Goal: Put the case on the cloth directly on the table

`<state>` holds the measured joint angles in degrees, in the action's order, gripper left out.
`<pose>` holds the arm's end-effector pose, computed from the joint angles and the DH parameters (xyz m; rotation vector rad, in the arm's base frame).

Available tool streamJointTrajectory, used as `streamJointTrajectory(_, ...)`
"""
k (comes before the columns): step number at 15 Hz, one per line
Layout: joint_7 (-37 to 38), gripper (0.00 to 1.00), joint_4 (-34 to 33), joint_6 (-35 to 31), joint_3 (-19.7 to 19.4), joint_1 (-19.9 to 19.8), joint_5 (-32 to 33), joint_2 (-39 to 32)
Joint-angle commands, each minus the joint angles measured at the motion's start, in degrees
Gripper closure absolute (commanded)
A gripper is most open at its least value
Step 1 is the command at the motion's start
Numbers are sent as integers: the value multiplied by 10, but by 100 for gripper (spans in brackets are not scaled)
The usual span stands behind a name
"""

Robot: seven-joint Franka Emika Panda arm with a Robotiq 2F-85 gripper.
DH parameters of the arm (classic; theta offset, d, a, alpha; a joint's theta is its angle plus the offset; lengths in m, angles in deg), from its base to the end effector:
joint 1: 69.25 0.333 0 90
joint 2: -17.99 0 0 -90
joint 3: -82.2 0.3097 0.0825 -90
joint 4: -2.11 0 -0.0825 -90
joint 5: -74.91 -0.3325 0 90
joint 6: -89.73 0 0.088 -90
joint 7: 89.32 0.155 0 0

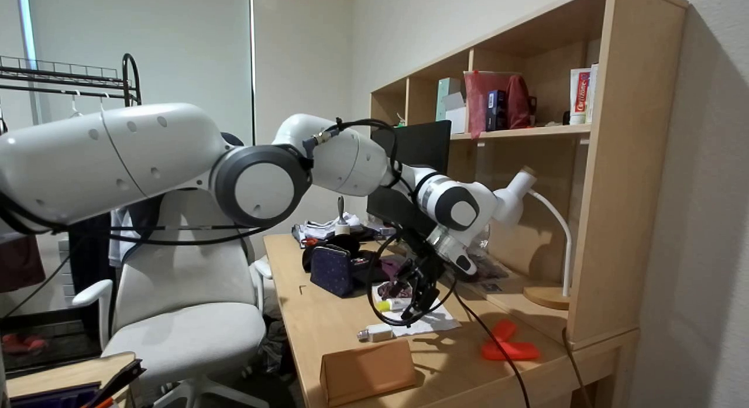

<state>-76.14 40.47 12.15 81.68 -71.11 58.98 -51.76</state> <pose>0.6611 0.0218 0.1655 -2.7844 0.3957 0.8017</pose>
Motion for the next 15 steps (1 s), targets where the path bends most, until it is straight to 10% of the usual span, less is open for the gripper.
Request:
streamJointTrajectory(1,-32,0,45,-66,-16,15,23,30)
streamJointTrajectory(15,-52,0,309,-241,-49,42,54,233)
